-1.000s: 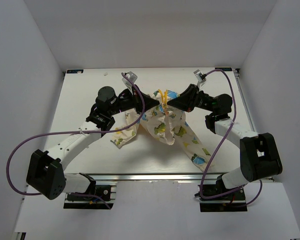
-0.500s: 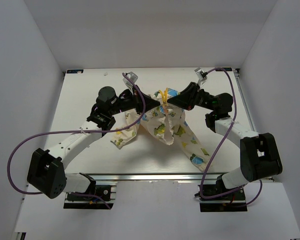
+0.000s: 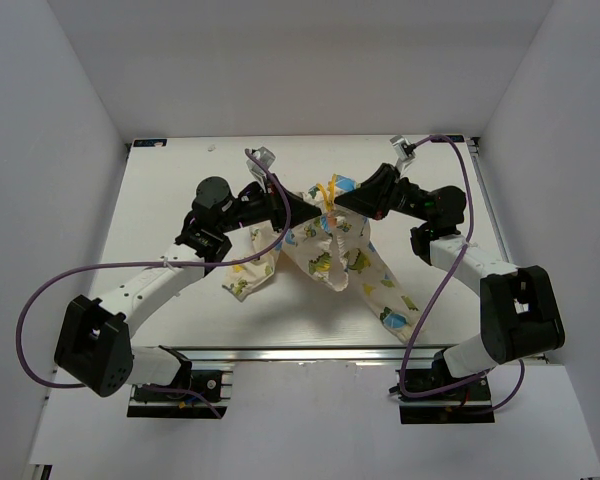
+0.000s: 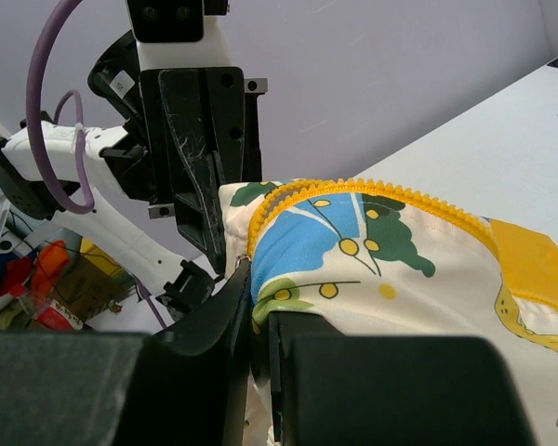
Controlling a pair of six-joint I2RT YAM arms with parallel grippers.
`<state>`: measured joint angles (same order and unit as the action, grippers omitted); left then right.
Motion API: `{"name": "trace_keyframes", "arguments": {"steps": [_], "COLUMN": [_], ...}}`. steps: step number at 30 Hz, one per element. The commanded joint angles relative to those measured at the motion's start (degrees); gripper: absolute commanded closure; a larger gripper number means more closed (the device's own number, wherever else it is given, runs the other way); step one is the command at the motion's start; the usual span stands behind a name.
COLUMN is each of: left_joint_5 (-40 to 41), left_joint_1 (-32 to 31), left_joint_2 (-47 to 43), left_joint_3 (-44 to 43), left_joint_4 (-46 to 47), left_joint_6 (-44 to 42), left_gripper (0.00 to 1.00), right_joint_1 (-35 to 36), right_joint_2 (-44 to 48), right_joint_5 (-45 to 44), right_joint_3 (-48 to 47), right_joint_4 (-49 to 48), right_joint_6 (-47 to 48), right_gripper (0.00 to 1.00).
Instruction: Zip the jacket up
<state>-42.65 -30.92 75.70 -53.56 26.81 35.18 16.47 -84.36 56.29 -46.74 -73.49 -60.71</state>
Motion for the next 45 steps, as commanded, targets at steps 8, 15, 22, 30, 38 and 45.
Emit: {"name": "trace_keyframes", "arguments": {"steps": [8, 15, 22, 30, 38, 45], "left_joint_5": [7.23, 6.8, 5.83, 3.99, 3.89, 3.19], "left_joint_1": [-0.02, -0.02, -0.02, -0.02, -0.02, -0.02], "left_joint_2": [-3.1, -3.19, -3.63, -4.25, -5.04, -4.25], "left_joint_3": [-1.54, -2.51, -3.13, -2.69, -1.55, -1.9], "left_joint_4": [-2.63, -2.82, -1.76, -0.8, 0.87, 0.0], "left_joint_6": [-2.04, -2.92, -2.92, -3.36, -2.75, -3.27], "left_gripper": [1.0, 1.0, 1.0, 1.0, 1.0, 1.0], "right_joint_1": [-0.3, -0.3, -0.3, -0.3, -0.3, -0.21], "right_joint_2": [3.49, 3.23, 2.71, 1.13, 0.6, 1.29], "right_joint_5": [-0.22, 1.89, 2.33, 2.33, 2.33, 1.89], "right_joint_3": [-0.11, 0.25, 0.16, -1.16, -1.6, -1.6], "right_joint_4": [-8.51, -8.07, -6.57, -5.17, -3.33, -3.23], "right_joint_6": [3.31, 3.67, 4.46, 5.07, 6.12, 6.22], "right_gripper": [1.0, 1.0, 1.0, 1.0, 1.0, 1.0]}}
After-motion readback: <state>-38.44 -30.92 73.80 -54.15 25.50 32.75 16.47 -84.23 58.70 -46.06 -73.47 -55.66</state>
